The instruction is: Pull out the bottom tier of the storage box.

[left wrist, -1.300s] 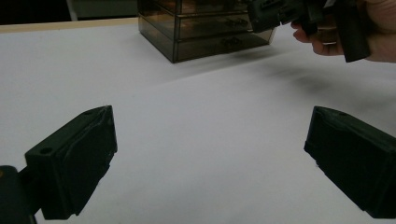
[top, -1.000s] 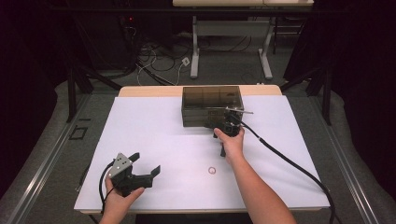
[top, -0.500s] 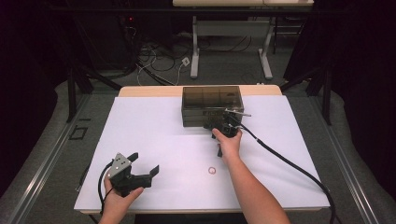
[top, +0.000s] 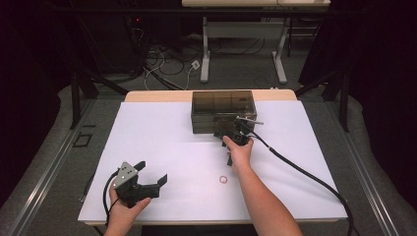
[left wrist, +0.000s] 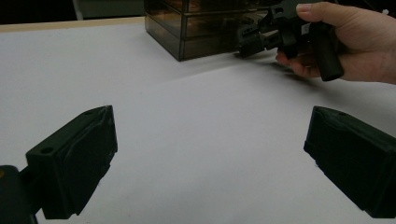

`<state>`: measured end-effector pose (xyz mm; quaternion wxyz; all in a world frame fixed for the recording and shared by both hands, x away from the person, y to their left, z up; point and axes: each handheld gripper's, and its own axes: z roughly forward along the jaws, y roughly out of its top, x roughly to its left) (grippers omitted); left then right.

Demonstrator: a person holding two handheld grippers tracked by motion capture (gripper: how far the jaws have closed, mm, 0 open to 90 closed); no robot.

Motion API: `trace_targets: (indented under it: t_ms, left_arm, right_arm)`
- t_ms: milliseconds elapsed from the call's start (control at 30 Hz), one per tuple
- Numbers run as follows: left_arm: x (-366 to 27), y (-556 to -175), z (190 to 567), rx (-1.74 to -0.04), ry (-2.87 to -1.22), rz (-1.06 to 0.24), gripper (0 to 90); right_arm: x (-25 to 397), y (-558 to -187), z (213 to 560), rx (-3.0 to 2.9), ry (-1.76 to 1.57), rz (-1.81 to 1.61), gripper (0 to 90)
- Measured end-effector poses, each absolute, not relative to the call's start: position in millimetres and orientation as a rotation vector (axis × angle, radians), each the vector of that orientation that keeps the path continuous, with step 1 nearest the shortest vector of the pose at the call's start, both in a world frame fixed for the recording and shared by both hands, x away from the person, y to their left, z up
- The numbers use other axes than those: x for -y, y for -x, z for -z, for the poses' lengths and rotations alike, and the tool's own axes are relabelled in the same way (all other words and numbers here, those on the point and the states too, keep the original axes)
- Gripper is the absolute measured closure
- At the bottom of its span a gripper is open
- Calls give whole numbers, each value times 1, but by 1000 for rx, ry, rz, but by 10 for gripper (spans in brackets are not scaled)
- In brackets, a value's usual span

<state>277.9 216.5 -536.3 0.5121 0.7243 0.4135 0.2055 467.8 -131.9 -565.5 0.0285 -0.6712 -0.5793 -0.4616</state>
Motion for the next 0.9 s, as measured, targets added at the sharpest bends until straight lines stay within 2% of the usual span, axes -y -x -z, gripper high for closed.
trace_targets:
  t_ms: [233, 900]
  left_arm:
    - [-217, -278, 536, -997, -1740, -496, 25]
    - [-218, -278, 537, -998, -1741, -492, 25]
  right_arm:
    - [131, -471, 571, 1723, 2075, 1434, 612]
    - [132, -475, 578, 1674, 2092, 1437, 724]
